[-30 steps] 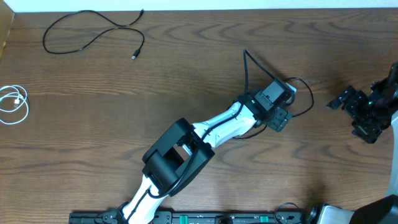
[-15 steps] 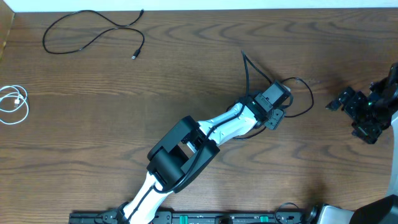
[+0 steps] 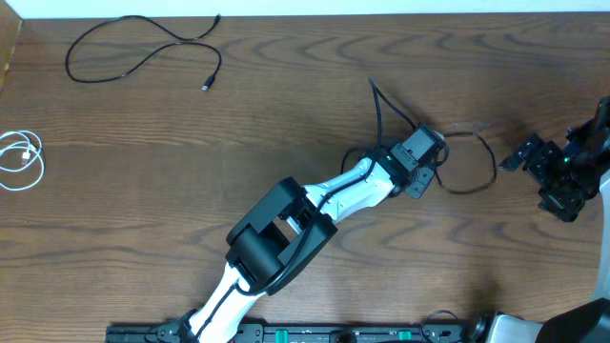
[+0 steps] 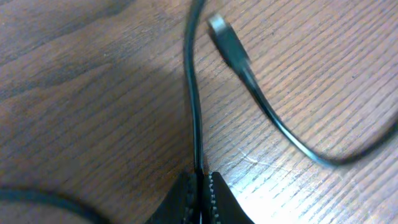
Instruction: Untangle cables
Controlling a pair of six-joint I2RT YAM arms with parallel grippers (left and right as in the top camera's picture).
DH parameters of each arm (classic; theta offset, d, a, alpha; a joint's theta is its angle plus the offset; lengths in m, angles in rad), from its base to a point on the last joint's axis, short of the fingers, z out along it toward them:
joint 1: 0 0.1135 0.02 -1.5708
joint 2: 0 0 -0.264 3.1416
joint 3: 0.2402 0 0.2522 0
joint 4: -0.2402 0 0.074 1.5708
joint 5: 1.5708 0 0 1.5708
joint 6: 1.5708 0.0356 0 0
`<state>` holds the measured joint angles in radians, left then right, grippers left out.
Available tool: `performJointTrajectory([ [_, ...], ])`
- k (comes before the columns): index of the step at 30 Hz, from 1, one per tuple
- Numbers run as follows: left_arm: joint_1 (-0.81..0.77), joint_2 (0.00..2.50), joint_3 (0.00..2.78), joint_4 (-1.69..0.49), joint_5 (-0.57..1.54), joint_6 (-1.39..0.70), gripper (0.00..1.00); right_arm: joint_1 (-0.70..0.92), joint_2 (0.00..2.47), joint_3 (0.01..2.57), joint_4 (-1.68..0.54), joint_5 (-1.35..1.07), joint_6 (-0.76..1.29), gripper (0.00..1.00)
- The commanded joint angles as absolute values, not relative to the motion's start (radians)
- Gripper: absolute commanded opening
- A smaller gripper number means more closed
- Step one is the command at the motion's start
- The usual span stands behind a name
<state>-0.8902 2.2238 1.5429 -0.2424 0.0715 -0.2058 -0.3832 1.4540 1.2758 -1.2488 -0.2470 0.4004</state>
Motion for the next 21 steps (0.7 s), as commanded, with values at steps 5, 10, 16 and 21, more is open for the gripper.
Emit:
performJointTrajectory([
  [5,-0.887,2.244,1.539,-0.245,0.059,-0.2,0.07,-0.384,1.455,1.281,-1.264,-0.254,0.384,0.99],
  [10,-0.887,2.197,1.539,-0.245,0.059,-0.22,0.07,-0.384,1.455,1.281,-1.269,-0.254,0.384,0.99],
  [16,-0.887,2.076,1.539,-0.289,0.06,-0.269,0.07,-0.384,1.455,1.281,-1.267,-0.254,0.384,0.99],
  [21,-0.887,1.988,1.539,-0.32,0.063,-0.272,0.07,-0.384,1.455,1.281,-1.258,-0.254,0.384,0.99],
])
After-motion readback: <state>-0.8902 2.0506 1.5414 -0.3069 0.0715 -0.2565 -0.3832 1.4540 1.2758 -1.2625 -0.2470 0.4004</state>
